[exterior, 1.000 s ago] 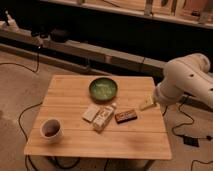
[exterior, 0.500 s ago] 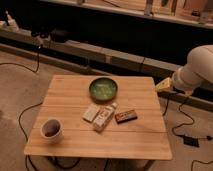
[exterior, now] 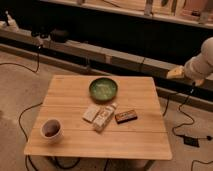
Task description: Move the arm in a circular motion
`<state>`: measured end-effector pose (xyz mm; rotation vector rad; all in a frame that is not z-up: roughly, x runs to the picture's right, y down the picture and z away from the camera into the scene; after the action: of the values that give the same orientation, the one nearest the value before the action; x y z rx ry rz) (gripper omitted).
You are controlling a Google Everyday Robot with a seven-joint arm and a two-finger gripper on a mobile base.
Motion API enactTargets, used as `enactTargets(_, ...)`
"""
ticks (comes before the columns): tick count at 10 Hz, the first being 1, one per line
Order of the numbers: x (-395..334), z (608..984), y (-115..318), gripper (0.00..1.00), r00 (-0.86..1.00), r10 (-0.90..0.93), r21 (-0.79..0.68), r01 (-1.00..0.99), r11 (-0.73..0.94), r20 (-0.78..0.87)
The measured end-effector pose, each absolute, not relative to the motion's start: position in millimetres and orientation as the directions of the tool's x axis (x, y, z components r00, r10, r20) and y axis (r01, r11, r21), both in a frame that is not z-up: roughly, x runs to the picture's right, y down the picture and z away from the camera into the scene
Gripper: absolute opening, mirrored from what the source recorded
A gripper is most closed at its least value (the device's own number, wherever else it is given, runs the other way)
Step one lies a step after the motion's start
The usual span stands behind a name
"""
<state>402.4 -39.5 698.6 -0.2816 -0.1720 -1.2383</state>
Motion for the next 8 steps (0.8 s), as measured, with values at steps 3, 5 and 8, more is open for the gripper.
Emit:
enactTargets(3, 387, 739, -43, 0.80, 0.323, -0.898, -0.139, 0.946, 0.295, 0.299)
enactTargets(5, 372, 773, -41, 0.80, 0.328, -0.892, -0.161, 0.943, 0.291, 0.312)
enactTargets(8, 328, 805, -31, 0.80, 0.275, -0.897, -0.141, 0.961, 0.240, 0.346)
